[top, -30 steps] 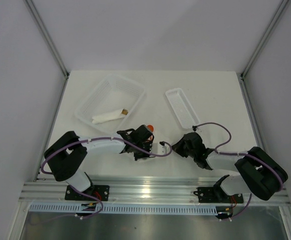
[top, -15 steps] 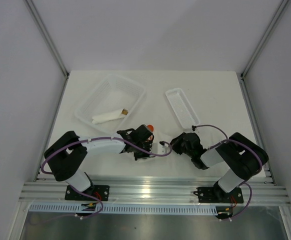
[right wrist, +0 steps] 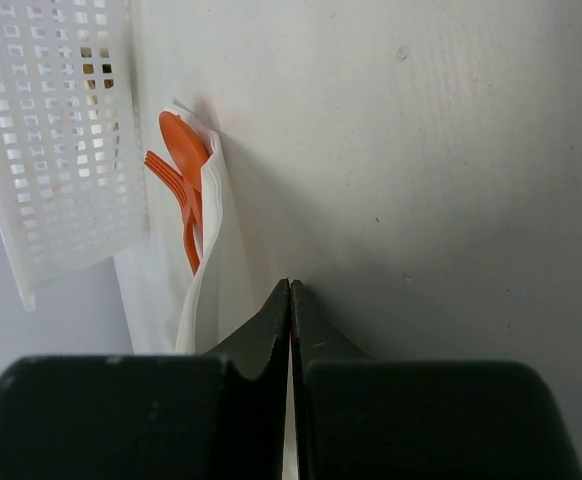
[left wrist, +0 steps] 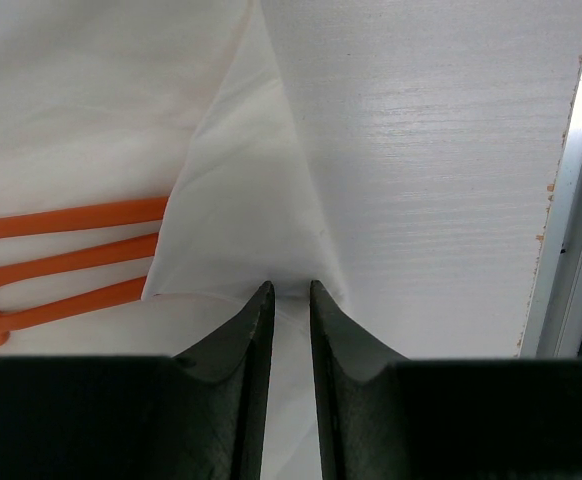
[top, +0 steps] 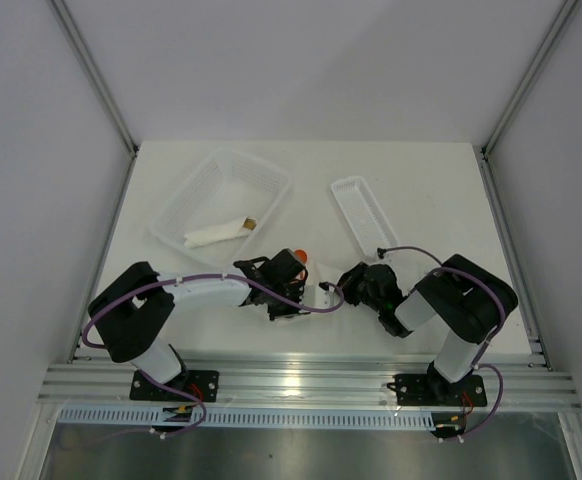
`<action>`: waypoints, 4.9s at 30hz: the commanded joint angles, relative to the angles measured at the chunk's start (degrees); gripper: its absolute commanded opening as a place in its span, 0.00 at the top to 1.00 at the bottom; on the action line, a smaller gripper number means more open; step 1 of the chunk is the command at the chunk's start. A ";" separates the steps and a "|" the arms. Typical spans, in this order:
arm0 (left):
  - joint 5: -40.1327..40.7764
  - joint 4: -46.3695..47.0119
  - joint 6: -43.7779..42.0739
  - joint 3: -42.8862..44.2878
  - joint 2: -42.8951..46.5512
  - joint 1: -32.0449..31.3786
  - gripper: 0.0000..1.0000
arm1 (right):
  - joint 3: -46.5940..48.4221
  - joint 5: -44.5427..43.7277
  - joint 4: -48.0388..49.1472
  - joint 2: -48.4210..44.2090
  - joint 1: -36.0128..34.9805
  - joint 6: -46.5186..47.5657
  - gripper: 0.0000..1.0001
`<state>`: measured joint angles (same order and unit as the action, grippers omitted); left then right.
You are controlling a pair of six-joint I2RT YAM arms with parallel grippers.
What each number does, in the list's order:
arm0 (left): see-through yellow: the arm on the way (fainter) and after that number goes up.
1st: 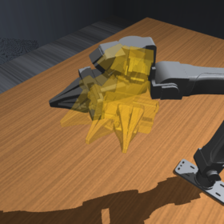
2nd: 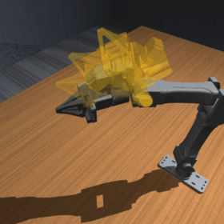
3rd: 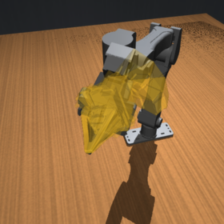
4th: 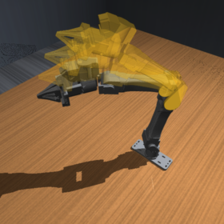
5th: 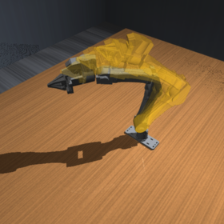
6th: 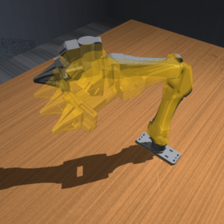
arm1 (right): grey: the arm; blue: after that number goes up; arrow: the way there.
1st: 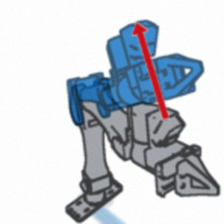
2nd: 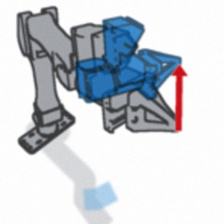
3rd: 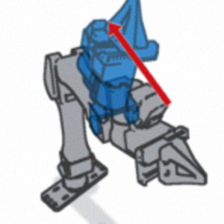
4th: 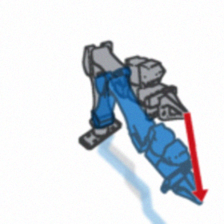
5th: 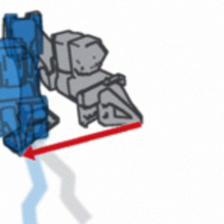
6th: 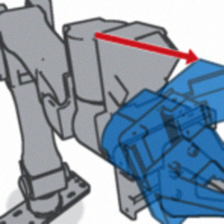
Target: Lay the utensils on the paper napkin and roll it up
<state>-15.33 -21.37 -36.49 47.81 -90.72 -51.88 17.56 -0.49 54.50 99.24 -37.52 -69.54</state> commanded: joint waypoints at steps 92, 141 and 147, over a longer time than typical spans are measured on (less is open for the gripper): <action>1.45 1.77 -3.59 1.23 0.01 1.78 0.72 | 9.16 -14.27 -22.59 -3.35 -20.05 17.51 1.00; -3.04 -11.68 21.02 13.89 -2.09 11.53 0.96 | 7.49 -15.33 -20.57 -3.35 -20.05 17.07 1.00; 0.04 -17.80 24.09 17.13 -9.10 13.64 0.95 | 7.49 -14.54 -19.70 -3.44 -20.05 17.33 1.00</action>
<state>-17.41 -35.03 -15.14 61.54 -95.96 -39.66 26.11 -14.57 38.15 94.65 -57.01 -53.47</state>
